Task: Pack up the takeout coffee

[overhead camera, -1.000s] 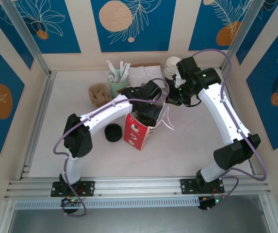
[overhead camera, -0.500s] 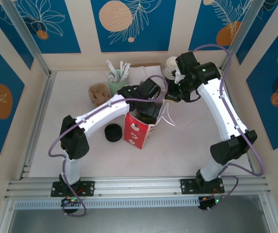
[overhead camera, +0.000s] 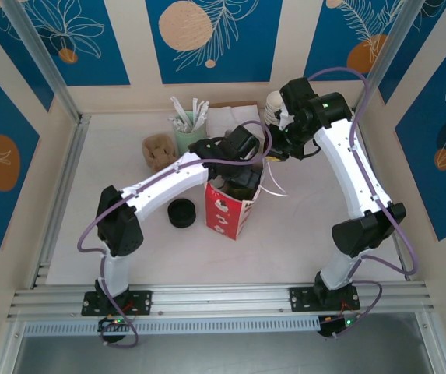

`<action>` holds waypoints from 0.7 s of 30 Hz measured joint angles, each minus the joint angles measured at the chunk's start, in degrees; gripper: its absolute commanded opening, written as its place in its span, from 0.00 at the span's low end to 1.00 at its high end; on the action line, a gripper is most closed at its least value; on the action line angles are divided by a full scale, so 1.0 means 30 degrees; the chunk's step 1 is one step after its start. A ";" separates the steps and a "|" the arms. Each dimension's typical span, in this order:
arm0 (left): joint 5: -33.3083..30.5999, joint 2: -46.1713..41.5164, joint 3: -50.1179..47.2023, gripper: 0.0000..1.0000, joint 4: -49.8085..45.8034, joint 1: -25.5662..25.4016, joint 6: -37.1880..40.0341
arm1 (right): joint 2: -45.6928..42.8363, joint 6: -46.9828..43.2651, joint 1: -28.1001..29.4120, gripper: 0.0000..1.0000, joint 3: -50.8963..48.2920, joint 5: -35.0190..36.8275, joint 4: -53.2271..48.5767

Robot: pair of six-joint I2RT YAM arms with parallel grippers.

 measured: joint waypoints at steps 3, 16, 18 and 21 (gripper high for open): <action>0.0058 -0.0007 -0.0015 1.00 0.0124 0.0000 0.0102 | 0.0000 0.0066 0.0000 0.00 0.0000 -0.0073 0.0015; -0.0168 -0.0095 -0.0124 1.00 -0.0160 -0.0131 0.0138 | -0.0066 0.0146 -0.0015 0.00 -0.0648 -0.0248 0.0197; -0.0160 -0.0095 -0.0138 1.00 -0.0175 -0.0146 0.0182 | -0.0117 0.0146 -0.0015 0.00 -0.0794 -0.0277 0.0233; -0.0131 -0.0175 -0.0284 1.00 -0.0058 -0.0189 0.0299 | -0.0204 0.0153 -0.0015 0.00 -0.0976 -0.0299 0.0284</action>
